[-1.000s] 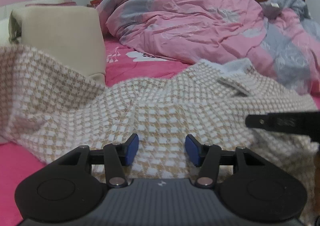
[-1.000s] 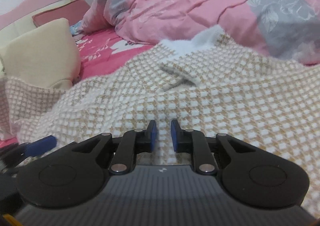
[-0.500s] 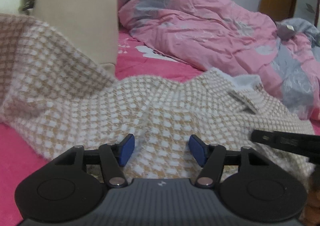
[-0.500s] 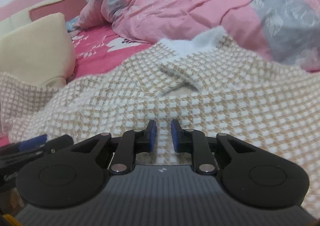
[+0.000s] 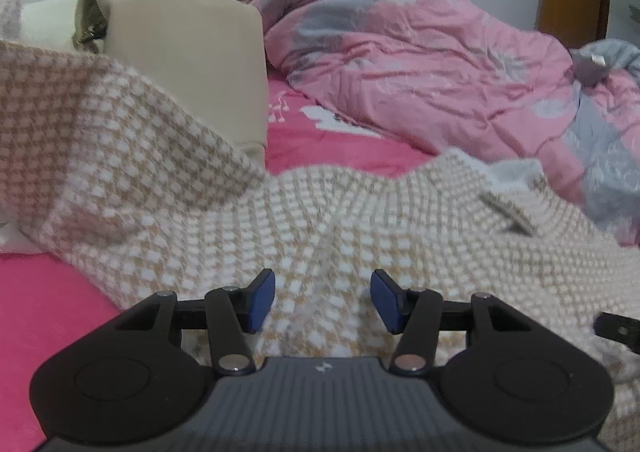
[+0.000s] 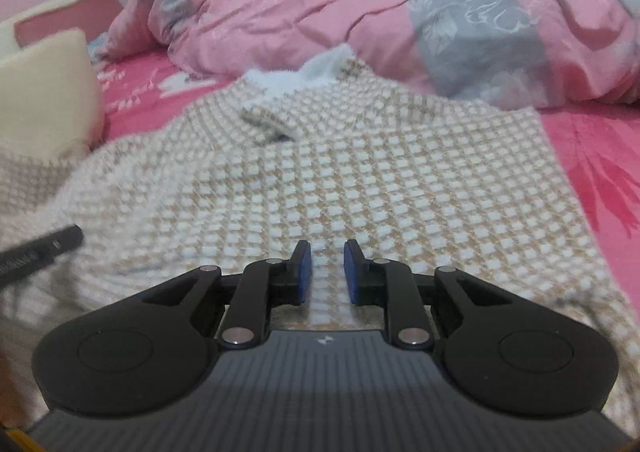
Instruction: Fold clothes
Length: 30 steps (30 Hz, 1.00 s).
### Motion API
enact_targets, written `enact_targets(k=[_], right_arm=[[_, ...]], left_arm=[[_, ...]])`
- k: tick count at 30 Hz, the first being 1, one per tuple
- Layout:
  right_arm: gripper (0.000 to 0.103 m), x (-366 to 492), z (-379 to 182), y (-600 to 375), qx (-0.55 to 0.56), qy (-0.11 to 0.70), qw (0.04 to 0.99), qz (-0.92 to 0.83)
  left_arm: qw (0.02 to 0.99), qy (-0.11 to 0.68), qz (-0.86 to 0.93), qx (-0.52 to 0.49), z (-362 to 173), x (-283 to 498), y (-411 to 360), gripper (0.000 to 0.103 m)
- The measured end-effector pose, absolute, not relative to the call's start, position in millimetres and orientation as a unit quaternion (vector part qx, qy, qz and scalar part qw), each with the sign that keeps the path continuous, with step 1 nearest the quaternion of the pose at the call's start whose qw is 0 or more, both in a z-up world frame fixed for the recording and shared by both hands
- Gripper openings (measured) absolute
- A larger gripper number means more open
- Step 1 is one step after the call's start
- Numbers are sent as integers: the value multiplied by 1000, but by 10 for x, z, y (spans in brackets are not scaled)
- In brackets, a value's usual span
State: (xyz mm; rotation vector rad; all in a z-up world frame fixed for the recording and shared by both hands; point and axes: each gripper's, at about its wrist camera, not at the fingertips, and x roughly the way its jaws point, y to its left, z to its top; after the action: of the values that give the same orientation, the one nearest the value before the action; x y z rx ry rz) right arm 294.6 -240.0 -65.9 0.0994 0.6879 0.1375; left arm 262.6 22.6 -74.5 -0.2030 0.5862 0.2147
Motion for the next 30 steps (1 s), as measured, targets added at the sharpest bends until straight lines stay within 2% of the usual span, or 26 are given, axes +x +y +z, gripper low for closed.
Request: enact_targets(k=[3, 8, 12, 17, 21, 26, 30], right_arm=[[17, 2727, -558, -2463, 53, 315, 946, 63], [18, 2673, -810, -2548, 36, 335, 939, 68], [18, 2398, -477, -2638, 48, 323, 942, 79], [20, 1560, -9, -3038, 67, 278, 954, 91], [21, 878, 128, -3411, 100, 276, 952, 85], [21, 323, -42, -3540, 92, 280, 952, 82], [21, 164, -540, -3467, 51, 311, 947, 65]], left_arm=[[946, 288, 106, -105, -728, 2635, 236, 54], [945, 300, 100, -86, -733, 2569, 194, 54], [950, 290, 81, -80, -551, 2425, 190, 54], [958, 280, -1, -65, -280, 2072, 9, 55], [953, 282, -98, -49, -188, 1628, -237, 57], [934, 312, -172, -29, -358, 1066, -514, 57], [923, 328, -192, 65, -701, 666, -797, 64]])
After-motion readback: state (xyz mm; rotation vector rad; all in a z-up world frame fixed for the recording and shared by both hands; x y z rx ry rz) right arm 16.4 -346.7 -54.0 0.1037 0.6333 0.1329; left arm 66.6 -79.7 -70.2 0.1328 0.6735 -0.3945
